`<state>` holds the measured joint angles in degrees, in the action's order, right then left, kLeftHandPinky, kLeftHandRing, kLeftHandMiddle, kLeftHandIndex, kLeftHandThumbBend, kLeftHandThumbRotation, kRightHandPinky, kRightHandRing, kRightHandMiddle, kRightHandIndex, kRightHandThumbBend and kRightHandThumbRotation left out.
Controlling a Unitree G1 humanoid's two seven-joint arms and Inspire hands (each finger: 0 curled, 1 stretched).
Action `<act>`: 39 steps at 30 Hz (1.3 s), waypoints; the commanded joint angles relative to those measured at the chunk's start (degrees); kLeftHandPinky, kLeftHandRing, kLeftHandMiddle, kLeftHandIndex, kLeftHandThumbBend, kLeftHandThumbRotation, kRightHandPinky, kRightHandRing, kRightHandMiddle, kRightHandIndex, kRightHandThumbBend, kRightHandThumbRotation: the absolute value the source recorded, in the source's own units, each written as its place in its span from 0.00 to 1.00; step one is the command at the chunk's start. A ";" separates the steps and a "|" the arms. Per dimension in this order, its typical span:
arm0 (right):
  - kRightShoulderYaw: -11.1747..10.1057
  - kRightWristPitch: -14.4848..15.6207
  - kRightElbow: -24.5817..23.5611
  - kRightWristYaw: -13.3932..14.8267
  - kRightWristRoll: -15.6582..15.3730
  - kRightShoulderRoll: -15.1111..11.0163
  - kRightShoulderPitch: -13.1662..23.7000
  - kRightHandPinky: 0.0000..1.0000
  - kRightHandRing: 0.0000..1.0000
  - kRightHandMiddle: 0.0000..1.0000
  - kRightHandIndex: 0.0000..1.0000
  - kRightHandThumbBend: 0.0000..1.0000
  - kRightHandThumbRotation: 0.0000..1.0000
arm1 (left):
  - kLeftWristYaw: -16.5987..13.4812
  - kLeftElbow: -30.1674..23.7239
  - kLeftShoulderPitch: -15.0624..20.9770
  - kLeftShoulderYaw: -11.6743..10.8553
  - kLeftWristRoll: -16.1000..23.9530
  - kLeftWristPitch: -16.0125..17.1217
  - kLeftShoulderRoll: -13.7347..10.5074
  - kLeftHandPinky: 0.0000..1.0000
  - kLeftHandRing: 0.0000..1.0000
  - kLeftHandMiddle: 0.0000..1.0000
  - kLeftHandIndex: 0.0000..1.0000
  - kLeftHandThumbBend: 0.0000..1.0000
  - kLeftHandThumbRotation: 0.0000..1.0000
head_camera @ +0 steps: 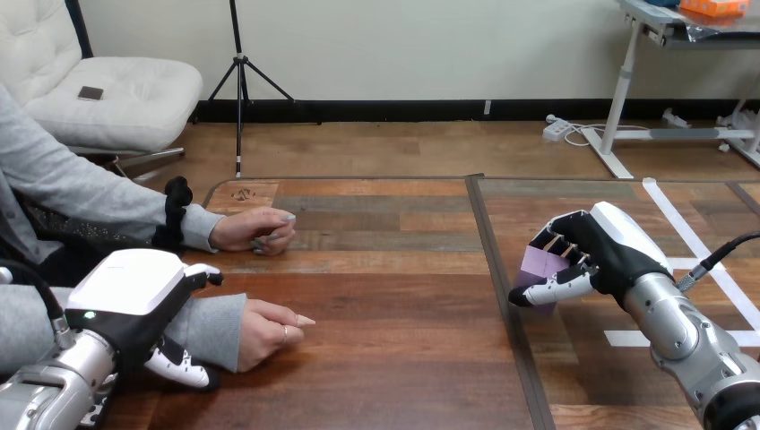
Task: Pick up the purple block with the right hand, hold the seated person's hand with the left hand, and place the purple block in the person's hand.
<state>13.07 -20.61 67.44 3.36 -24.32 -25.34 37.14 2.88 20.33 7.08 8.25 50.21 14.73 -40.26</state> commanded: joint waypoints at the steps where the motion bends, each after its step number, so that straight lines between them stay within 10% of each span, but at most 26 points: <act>1: -1.34 -1.14 -2.42 0.65 0.88 -1.81 4.69 0.40 0.44 0.48 0.49 0.70 0.00 | -2.69 2.30 4.87 1.23 0.79 -0.45 -1.49 0.78 0.78 0.80 0.80 1.00 0.28; 39: -1.64 -1.37 -2.70 0.61 1.27 -1.63 4.35 0.41 0.46 0.49 0.50 0.70 0.00 | -8.52 7.46 8.41 6.48 3.41 -3.55 -1.34 0.76 0.74 0.73 0.71 0.99 0.03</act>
<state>12.86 -20.63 67.44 3.36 -24.13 -25.35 37.13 -3.73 26.55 12.65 13.79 53.29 11.69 -40.62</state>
